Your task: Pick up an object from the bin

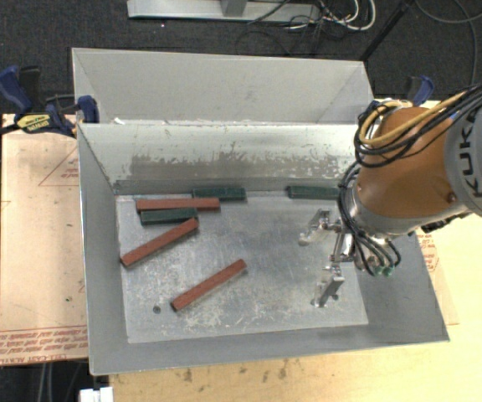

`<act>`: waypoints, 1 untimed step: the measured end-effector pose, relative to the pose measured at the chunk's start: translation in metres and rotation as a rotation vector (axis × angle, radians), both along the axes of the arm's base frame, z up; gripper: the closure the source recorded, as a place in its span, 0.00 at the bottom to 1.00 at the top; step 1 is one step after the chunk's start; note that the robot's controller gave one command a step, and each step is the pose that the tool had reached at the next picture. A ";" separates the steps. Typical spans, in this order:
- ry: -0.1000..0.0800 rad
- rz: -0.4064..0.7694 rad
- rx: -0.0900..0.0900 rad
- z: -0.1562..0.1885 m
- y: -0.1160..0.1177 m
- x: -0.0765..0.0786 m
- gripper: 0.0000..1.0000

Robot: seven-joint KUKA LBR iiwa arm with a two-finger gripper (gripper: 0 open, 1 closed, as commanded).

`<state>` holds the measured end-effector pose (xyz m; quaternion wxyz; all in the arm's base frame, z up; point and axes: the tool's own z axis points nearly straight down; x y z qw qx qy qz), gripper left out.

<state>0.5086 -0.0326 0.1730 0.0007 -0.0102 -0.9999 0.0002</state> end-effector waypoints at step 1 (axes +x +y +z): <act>-0.005 -0.056 0.003 -0.023 0.033 0.023 0.00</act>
Offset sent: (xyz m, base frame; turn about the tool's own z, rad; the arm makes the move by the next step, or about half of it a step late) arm 0.0544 0.0694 -0.0606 0.0259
